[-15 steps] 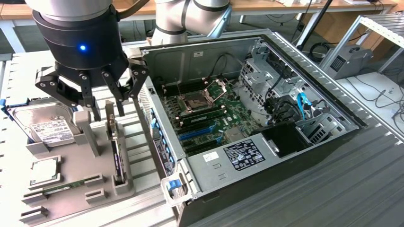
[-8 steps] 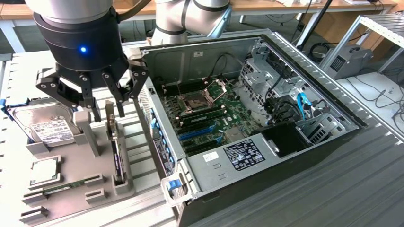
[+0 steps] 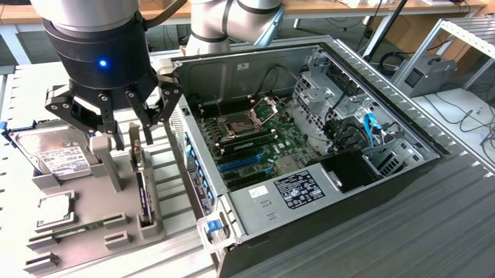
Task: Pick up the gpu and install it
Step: 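Pick up the gpu and move the gpu toward the slot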
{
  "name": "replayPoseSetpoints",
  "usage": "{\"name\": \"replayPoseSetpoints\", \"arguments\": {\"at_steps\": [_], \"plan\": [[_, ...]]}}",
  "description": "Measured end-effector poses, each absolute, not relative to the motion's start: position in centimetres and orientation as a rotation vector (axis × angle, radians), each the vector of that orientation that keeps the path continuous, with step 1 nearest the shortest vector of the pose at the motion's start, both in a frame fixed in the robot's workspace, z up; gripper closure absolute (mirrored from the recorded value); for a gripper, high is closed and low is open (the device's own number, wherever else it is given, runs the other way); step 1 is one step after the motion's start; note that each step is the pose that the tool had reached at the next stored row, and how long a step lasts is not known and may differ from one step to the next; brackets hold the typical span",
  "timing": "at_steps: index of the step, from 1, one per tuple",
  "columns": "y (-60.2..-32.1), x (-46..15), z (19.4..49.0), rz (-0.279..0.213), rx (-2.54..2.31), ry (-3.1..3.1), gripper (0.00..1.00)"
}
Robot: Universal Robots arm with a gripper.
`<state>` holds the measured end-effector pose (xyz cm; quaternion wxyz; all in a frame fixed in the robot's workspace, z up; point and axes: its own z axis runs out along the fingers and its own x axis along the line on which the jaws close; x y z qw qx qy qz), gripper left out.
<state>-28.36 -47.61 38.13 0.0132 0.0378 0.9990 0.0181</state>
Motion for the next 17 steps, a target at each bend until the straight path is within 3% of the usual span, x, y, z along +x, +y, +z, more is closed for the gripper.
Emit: {"name": "replayPoseSetpoints", "arguments": {"at_steps": [17], "plan": [[-47.61,-28.36,37.52,0.056,0.118,3.112,0.58]]}}
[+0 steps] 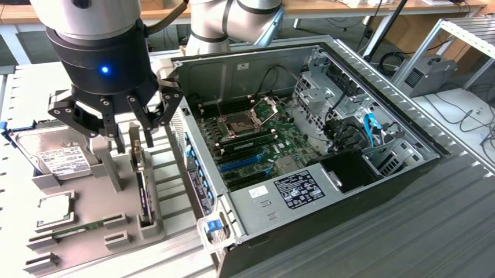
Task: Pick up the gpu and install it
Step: 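Pick up the gpu and move the gpu toward the slot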
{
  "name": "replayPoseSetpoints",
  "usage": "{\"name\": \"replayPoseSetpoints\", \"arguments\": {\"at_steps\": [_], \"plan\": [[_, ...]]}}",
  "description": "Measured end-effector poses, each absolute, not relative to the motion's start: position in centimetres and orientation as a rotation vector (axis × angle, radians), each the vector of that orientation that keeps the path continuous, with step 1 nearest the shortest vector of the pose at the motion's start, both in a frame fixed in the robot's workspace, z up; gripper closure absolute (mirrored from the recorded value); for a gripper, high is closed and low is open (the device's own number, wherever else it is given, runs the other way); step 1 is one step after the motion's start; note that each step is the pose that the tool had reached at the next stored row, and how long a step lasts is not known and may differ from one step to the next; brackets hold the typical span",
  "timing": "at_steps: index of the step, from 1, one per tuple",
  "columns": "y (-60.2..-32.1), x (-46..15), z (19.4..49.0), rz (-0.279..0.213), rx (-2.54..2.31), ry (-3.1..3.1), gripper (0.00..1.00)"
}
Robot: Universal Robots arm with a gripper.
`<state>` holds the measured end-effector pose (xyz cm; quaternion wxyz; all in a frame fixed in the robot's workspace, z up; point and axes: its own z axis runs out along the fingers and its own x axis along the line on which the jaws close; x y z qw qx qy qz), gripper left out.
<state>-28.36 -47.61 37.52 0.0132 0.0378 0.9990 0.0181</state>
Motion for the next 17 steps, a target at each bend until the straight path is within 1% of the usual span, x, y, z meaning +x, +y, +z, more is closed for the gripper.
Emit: {"name": "replayPoseSetpoints", "arguments": {"at_steps": [17], "plan": [[-47.61,-28.36,36.90,0.056,0.118,3.112,0.58]]}}
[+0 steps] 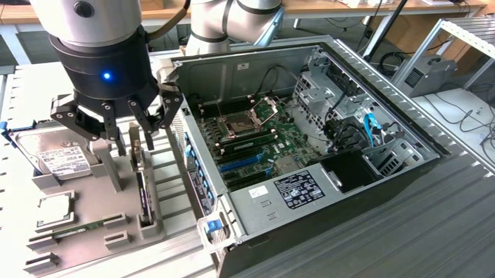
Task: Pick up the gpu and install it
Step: 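Pick up the gpu and move the gpu toward the slot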
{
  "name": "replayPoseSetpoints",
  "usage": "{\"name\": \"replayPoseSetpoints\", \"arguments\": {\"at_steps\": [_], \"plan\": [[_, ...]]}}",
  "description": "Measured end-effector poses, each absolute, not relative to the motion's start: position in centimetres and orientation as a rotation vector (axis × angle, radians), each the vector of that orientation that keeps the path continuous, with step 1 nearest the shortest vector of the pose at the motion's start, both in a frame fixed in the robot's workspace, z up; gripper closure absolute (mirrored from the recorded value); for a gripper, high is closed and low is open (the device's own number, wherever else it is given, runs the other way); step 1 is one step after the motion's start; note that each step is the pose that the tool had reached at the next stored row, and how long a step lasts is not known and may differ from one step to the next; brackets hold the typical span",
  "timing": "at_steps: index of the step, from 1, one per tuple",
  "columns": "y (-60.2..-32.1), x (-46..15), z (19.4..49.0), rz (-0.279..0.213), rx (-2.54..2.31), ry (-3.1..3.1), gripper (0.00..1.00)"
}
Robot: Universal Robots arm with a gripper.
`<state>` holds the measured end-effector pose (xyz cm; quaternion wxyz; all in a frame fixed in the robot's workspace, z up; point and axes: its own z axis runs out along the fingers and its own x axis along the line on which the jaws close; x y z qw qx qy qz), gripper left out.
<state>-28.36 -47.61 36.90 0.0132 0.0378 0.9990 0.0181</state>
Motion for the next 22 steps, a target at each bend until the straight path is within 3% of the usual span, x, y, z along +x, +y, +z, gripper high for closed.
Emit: {"name": "replayPoseSetpoints", "arguments": {"at_steps": [22], "plan": [[-47.61,-28.36,36.15,0.056,0.118,3.112,0.58]]}}
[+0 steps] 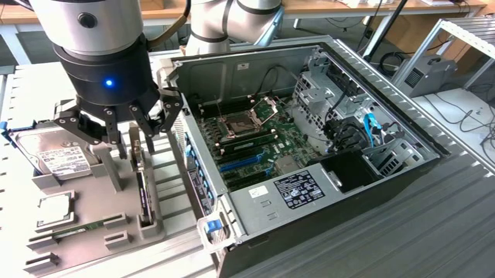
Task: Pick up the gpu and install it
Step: 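Pick up the gpu and move the gpu toward the slot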
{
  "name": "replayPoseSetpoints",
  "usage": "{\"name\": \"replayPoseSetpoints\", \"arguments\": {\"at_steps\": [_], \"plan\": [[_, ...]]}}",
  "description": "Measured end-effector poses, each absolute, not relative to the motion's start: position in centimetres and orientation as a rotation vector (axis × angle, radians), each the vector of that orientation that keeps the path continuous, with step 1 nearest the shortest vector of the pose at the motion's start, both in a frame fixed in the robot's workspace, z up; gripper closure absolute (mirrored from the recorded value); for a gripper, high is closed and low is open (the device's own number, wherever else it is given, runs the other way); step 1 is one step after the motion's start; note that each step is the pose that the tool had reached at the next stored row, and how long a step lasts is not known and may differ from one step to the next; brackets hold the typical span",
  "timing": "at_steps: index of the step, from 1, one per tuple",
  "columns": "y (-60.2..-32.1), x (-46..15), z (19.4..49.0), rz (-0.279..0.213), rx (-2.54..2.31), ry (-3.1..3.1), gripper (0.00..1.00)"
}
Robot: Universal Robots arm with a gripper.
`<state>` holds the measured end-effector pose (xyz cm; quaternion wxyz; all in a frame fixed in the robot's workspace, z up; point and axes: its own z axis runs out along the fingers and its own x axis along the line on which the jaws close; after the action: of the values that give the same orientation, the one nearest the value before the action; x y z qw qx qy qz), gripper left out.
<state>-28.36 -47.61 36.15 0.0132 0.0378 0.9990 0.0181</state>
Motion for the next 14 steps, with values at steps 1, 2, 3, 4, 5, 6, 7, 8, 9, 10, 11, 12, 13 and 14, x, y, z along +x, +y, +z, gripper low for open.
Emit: {"name": "replayPoseSetpoints", "arguments": {"at_steps": [1,2,3,4,5,6,7,8,9,10,11,12,13,14], "plan": [[-47.61,-28.36,36.13,0.056,0.118,3.113,0.58],[-47.61,-28.36,36.09,0.056,0.118,3.112,0.58],[-47.61,-28.36,36.06,0.056,0.118,3.112,0.58],[-47.61,-28.36,36.03,0.056,0.118,3.112,0.58],[-47.61,-28.36,36.00,0.056,0.118,3.112,0.58],[-47.61,-28.36,35.97,0.056,0.118,3.112,0.58],[-47.61,-28.36,35.94,0.056,0.118,3.112,0.58],[-47.61,-28.36,35.91,0.056,0.118,3.112,0.58],[-47.61,-28.36,35.88,0.056,0.118,3.112,0.58],[-47.61,-28.36,35.85,0.056,0.118,3.113,0.58],[-47.61,-28.36,35.82,0.056,0.118,3.112,0.58],[-47.61,-28.36,35.79,0.056,0.118,3.113,0.58],[-47.61,-28.36,35.74,0.056,0.118,3.112,0.58],[-47.61,-28.36,35.70,0.056,0.118,3.112,0.58]]}}
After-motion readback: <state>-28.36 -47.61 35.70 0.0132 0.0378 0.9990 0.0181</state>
